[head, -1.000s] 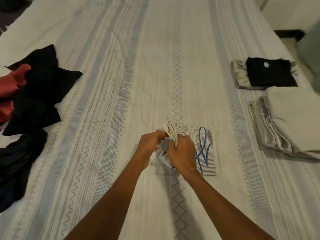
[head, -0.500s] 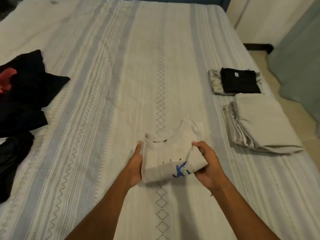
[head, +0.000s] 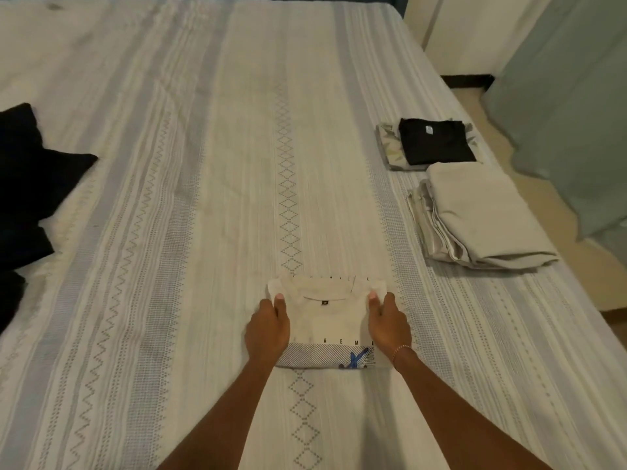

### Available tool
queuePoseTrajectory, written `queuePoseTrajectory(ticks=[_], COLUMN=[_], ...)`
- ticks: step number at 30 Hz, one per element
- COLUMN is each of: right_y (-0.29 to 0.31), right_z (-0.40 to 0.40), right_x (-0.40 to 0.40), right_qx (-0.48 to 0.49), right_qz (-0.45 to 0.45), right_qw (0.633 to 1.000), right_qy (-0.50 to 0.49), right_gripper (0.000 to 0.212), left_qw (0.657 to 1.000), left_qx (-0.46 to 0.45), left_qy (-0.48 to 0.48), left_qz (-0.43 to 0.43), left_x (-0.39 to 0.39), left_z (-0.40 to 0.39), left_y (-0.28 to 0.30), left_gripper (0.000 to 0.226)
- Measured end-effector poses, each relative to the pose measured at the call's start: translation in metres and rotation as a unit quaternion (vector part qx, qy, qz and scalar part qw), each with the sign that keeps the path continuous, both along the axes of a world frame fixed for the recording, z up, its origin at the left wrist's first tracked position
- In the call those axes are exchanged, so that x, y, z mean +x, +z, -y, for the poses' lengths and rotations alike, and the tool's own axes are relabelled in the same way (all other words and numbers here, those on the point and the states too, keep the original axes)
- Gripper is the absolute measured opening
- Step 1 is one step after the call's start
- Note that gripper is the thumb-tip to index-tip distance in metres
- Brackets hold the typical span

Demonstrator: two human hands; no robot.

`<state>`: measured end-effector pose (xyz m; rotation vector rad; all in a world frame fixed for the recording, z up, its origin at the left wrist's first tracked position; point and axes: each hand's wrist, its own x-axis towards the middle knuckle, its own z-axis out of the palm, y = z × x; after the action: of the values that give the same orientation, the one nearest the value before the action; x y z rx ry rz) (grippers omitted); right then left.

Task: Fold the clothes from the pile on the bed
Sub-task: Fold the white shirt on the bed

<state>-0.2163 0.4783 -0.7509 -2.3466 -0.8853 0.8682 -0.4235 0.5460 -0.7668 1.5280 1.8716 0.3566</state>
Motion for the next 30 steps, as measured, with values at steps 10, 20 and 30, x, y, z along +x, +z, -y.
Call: queuePoseTrajectory(ticks=[10, 20, 30], right_y=[0.028, 0.114, 0.145], right_z=[-0.010, -0.076, -0.192], right_x=[0.018, 0.171, 0.354], right_qx=[0.167, 0.252, 0.237], right_qz=[0.019, -0.018, -0.086], right_qw=[0.986, 0.967, 0.967], right_qy=[-0.004, -0.017, 0.015], right_gripper=[0.035, 0.025, 0.015], left_qw=[0.982, 0.971, 0.973], left_qx=[0.061, 0.112, 0.130], left_qy=[0.056, 0.049, 0.016], left_qz=[0.170, 0.205, 0.192], left_x=[0.022, 0.175, 0.355], left_z=[-0.008, -0.072, -0.194], left_y=[0.022, 0.109, 0.145], left_gripper=[0.043, 0.044, 0.042])
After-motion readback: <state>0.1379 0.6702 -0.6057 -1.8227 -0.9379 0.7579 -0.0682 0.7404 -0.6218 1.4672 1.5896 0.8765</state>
